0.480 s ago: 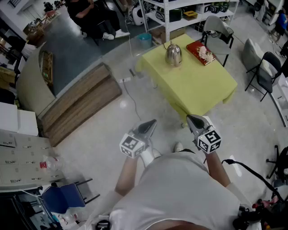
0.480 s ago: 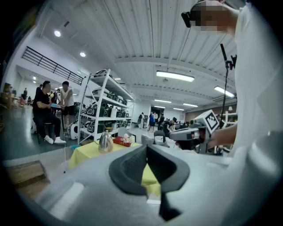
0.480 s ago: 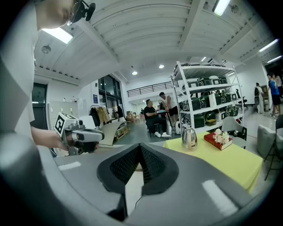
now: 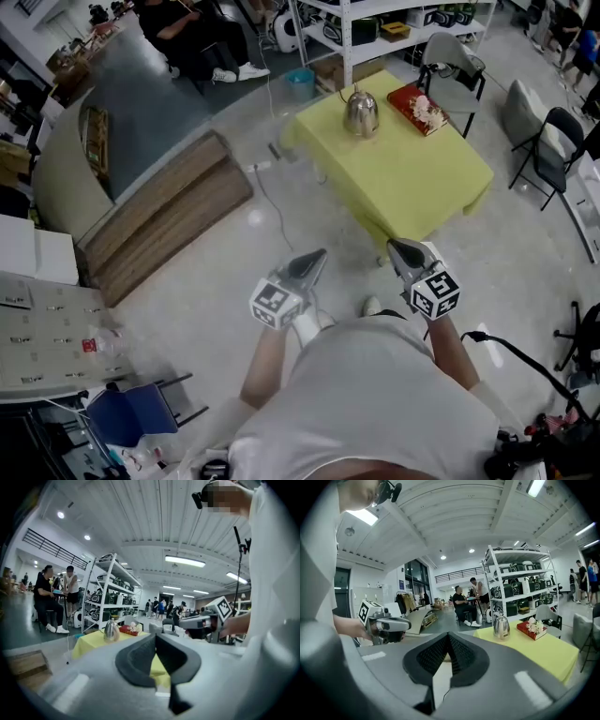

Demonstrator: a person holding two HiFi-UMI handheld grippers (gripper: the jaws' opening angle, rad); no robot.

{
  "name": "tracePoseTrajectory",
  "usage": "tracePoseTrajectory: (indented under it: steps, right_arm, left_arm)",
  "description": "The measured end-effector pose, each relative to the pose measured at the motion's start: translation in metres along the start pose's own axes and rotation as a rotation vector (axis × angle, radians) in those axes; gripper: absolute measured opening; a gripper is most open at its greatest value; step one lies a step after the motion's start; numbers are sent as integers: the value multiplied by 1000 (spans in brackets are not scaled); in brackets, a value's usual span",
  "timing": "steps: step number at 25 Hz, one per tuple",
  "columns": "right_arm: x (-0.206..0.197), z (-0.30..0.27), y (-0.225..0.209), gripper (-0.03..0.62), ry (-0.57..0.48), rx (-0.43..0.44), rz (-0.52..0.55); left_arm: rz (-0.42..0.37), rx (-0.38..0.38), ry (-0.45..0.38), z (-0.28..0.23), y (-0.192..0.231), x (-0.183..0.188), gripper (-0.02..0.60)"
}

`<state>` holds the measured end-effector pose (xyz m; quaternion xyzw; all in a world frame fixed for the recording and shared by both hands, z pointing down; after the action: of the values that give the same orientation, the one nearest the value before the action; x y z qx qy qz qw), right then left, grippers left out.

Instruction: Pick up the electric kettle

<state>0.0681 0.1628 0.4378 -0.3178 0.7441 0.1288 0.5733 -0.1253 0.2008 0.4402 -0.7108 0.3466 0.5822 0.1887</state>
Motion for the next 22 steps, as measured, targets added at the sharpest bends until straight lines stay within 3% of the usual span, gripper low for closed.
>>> tracePoseTrajectory:
  steps: [14, 22]
  right_arm:
    - [2, -8, 13, 5, -10, -13, -20]
    - [-9, -19, 52, 5, -14, -10, -34]
  left_arm:
    - [21, -32, 2, 9, 9, -3, 2]
    - [13, -67, -8, 40, 17, -20, 2]
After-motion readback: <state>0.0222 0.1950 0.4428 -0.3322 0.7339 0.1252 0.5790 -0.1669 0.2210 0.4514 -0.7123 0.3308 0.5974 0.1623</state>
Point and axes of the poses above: the fingertips, and each gripper's own axes: z backward along the fingers, y to its left, x out of its top, the point moved 4 cm from there along z, backward along the fingers, and after that the axes turned 4 degrees about y, right-handed, at the moved point
